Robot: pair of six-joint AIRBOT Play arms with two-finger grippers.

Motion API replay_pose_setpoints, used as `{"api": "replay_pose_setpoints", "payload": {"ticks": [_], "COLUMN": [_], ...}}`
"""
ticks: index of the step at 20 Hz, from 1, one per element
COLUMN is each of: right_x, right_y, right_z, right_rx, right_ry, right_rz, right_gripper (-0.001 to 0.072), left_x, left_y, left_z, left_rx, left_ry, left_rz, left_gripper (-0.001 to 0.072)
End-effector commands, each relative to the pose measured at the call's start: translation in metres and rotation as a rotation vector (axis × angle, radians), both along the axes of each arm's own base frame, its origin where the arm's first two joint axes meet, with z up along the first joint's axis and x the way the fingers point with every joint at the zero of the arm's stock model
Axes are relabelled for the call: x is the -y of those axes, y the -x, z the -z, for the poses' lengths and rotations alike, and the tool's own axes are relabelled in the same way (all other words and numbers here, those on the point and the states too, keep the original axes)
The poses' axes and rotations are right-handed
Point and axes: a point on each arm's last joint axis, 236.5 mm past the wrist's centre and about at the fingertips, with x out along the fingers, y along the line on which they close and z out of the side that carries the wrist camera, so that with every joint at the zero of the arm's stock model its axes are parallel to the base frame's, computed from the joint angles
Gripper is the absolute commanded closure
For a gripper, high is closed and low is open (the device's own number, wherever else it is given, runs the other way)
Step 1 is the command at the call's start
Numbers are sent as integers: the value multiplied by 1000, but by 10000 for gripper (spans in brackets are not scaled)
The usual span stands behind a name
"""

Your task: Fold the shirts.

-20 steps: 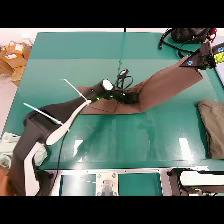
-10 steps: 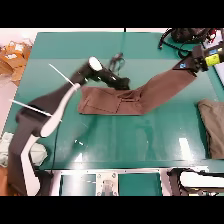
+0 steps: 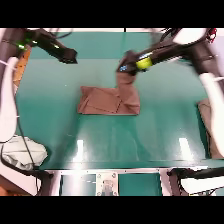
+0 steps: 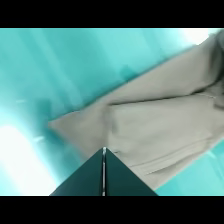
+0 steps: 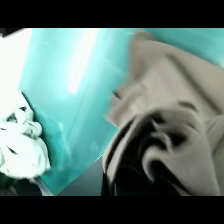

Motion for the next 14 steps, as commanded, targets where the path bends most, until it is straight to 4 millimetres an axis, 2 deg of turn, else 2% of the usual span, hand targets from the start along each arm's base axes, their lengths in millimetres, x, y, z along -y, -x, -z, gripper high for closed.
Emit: {"api": "replay_pose_setpoints", "payload": {"ticks": [1,2,3,4,5,6,7,9,11,13,14], "right_x": [-115,-148,-174,-192,-196,-188,-174,-118,-38,42,84], "right_y": [-14,-15,-13,-12,-12,-15,-20,-40,-59,-68,-67], "right_z": [67,96,120,141,155,157,150,126,103,97,102], "right_rx": [30,18,-12,-33,-46,-59,-83,-94,-119,-154,-184], "right_ry": [-61,-92,-131,-155,-150,-140,-136,-110,-60,15,68], "right_rz": [54,83,120,158,169,165,154,129,146,185,209], "right_gripper": [694,653,477,165,116,116,116,116,116,116,116], "left_x": [-47,-50,-51,-51,-51,-51,-51,-51,-51,-51,-51], "left_y": [7,11,15,18,20,22,23,23,22,22,23], "left_z": [-26,-23,-20,-15,-11,-6,-1,0,0,0,0], "left_rx": [38,18,-3,-16,-25,-43,-55,-60,-58,-59,-59], "left_ry": [-46,-50,-54,-62,-67,-68,-69,-70,-69,-69,-70], "left_rz": [-52,-50,-44,-28,-17,-16,-16,-16,-17,-17,-17], "left_gripper": [686,686,685,686,686,686,686,686,686,686,686]}}
